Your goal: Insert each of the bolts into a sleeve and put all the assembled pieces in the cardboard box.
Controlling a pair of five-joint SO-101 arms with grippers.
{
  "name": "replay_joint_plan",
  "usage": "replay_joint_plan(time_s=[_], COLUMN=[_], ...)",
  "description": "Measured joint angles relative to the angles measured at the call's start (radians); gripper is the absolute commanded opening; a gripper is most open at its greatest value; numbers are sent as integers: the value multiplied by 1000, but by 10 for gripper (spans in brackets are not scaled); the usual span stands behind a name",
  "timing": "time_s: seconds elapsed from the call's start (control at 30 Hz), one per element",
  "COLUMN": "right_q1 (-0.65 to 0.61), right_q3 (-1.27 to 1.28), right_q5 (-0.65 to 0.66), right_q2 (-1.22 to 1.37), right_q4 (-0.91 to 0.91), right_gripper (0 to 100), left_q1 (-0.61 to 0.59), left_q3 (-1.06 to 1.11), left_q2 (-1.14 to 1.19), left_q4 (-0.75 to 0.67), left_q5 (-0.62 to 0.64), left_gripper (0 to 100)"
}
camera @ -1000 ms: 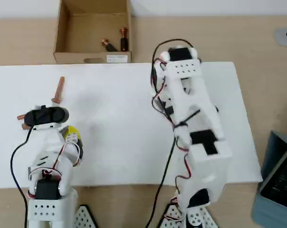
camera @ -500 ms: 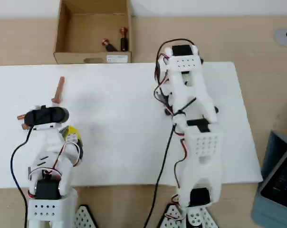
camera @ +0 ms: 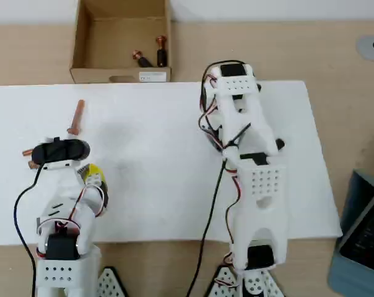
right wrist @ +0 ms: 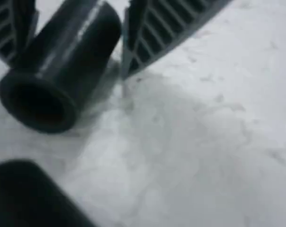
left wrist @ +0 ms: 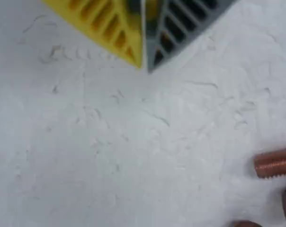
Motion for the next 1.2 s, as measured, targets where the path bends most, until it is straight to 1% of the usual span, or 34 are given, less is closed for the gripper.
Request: replay_joint_plan(time_s=[0.07,0.4,0.53,0.6,0.87,1.07,1.2], right_q1=[8,12,12,12,-81,-97,-97], right_q3=[0,0,-38,-55,-115,-115,-114], right_q5=[0,0,0,28,126,189,253], right_q2=[2,2,2,-6,-273,-453,-571], right_q4=[3,5,28,28,26,26,26], right_gripper=[7,9,9,9,9,9,9], left_q1=[0,0,0,0,0,0,0], left_q3=[0,0,0,0,0,0,0], left_q2=[0,0,0,0,0,0,0], left_q4=[0,0,0,0,0,0,0], left_q5=[0,0,0,0,0,0,0], left_gripper=[2,2,2,2,2,2,2])
